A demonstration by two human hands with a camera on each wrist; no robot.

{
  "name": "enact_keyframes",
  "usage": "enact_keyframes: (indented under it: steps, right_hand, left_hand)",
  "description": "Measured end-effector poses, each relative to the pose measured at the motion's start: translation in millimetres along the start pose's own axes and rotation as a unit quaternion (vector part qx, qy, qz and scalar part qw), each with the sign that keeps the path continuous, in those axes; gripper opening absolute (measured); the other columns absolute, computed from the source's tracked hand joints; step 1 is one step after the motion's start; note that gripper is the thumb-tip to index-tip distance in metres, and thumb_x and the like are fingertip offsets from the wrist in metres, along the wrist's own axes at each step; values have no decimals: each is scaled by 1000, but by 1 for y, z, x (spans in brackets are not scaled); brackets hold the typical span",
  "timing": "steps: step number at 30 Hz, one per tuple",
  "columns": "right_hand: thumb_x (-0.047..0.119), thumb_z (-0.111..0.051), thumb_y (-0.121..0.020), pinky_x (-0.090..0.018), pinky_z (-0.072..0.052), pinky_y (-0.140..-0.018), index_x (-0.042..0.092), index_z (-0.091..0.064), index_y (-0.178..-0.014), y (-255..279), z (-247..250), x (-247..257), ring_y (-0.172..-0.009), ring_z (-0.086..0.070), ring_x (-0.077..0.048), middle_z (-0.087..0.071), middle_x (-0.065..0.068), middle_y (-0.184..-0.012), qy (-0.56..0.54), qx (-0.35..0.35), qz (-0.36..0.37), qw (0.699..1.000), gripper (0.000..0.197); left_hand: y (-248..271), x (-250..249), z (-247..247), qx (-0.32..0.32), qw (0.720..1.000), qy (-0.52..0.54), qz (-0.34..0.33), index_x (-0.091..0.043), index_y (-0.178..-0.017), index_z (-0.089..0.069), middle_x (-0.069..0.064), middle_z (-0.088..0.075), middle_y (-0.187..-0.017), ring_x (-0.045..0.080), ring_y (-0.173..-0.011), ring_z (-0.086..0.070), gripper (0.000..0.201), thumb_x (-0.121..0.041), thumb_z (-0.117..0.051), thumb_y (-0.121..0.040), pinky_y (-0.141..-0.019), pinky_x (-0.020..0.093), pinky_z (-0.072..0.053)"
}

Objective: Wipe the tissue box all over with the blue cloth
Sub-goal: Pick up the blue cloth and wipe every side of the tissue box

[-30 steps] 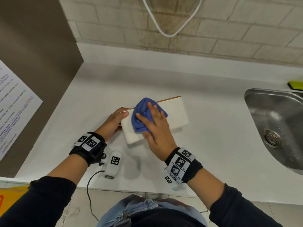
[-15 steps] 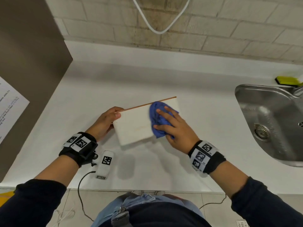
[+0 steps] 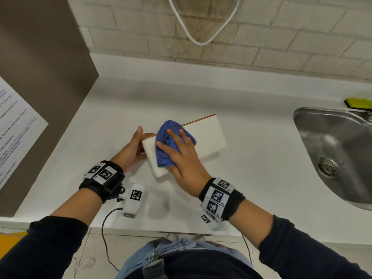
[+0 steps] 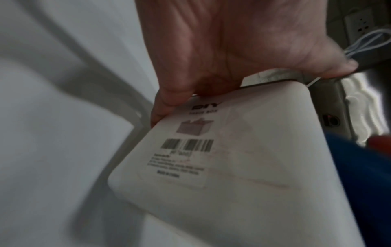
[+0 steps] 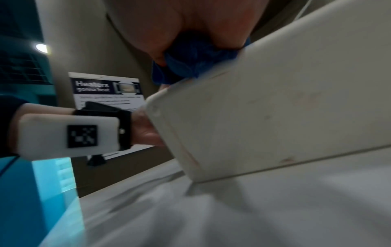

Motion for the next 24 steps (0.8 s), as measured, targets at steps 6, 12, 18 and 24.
enact_keyframes:
  steps: [6,12,18,24]
  right_hand:
    - [27,-56,-88,-58,-9,-113,23,-58,-119,-11,-22,23,-140,-4,-44,-29,-16,-150,68,24,64,995,32]
    - [27,-66,-84,-54,-27,-108,18,-70,-97,-2,-14,8,-134,-29,-41,-53,-13,-134,29,45,147,988,17]
    - [15,-71,-79,-48,-33,-106,12,-74,-88,8,3,1,-130,-36,-37,-58,-18,-125,-34,53,153,986,10]
    - [12,-64,-85,-39,-28,-108,14,-61,-119,13,5,-5,-130,-31,-32,-41,-22,-141,18,74,193,978,35]
  left_hand:
    - [10,-7,-10,65,998,20,9,-25,-106,-66,-5,-74,-104,8,-103,-65,72,-77,-60,-56,-78,16,-53]
    - [2,-1,-1,48,999,-19,-10,-15,-123,-51,12,-62,-119,31,-116,-54,98,-74,-72,-47,-97,46,-42]
    - [-1,8,2,38,999,-31,-4,-13,-135,-40,25,-46,-138,43,-127,-43,113,-75,-71,-46,-105,61,-34]
    - [-1,-1,-9,29,998,-63,-11,-13,-120,-53,20,-56,-125,35,-116,-53,102,-81,-65,-44,-95,48,-42]
Point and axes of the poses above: each hand's wrist, its own y-axis away from the middle knuckle, its own z-axis out of the back of the hand, x = y × z, the point moved 4 cm from there along -y, towards the middle knuckle
